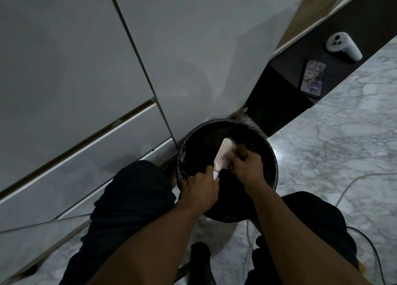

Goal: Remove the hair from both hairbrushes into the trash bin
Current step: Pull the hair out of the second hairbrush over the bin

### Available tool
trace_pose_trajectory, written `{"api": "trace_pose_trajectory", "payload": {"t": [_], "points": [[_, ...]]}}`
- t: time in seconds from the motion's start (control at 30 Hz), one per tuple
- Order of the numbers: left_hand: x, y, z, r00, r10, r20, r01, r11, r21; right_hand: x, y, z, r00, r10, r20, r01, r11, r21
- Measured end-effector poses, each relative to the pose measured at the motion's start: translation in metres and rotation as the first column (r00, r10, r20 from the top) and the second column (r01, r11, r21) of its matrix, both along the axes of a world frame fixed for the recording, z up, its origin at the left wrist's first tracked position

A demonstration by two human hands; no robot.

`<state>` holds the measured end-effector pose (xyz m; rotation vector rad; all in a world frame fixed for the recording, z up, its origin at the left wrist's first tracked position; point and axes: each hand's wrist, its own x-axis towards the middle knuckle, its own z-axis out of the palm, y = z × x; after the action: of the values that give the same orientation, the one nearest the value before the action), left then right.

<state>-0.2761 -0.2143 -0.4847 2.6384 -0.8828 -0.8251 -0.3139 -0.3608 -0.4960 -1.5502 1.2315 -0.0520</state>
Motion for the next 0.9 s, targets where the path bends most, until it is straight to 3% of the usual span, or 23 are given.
{"api": "trace_pose_trajectory", "payload": {"t": [0.23, 0.4, 0.5, 0.57, 0.67, 0.73, 0.8, 0.9], "points": [[0.001, 0.001, -0.006, 0.997, 0.078, -0.012, -0.078, 0.997, -0.011, 0.003, -0.011, 0.019, 0.928, -0.354, 0.111, 0.293, 0.883, 0.368], [0.002, 0.001, -0.006, 0.995, 0.103, -0.001, -0.103, 0.995, -0.010, 0.002, -0.014, 0.018, 0.907, -0.419, 0.035, 0.375, 0.844, 0.383], [0.004, 0.000, -0.006, 0.991, 0.133, -0.005, -0.133, 0.991, -0.019, -0.001, -0.012, 0.013, 0.950, -0.300, -0.080, 0.311, 0.920, 0.240], [0.004, 0.000, -0.005, 0.990, 0.144, -0.005, -0.144, 0.989, -0.018, -0.004, -0.010, 0.009, 0.968, -0.090, -0.236, 0.122, 0.985, 0.121], [0.005, -0.001, -0.003, 0.991, 0.134, 0.011, -0.134, 0.991, -0.010, -0.005, -0.003, 0.014, 0.891, 0.172, -0.421, -0.132, 0.984, 0.121], [0.004, -0.001, 0.000, 0.996, 0.075, 0.041, -0.076, 0.997, 0.009, -0.001, -0.001, 0.015, 0.896, 0.240, -0.372, -0.218, 0.971, 0.101], [0.001, 0.000, 0.002, 0.996, -0.006, 0.092, 0.004, 1.000, 0.026, 0.001, -0.002, 0.008, 0.961, 0.238, -0.142, -0.226, 0.970, 0.092], [0.001, 0.002, 0.004, 0.988, -0.033, 0.150, 0.031, 0.999, 0.016, 0.009, -0.005, 0.012, 0.995, 0.070, 0.072, -0.088, 0.949, 0.302]]}}
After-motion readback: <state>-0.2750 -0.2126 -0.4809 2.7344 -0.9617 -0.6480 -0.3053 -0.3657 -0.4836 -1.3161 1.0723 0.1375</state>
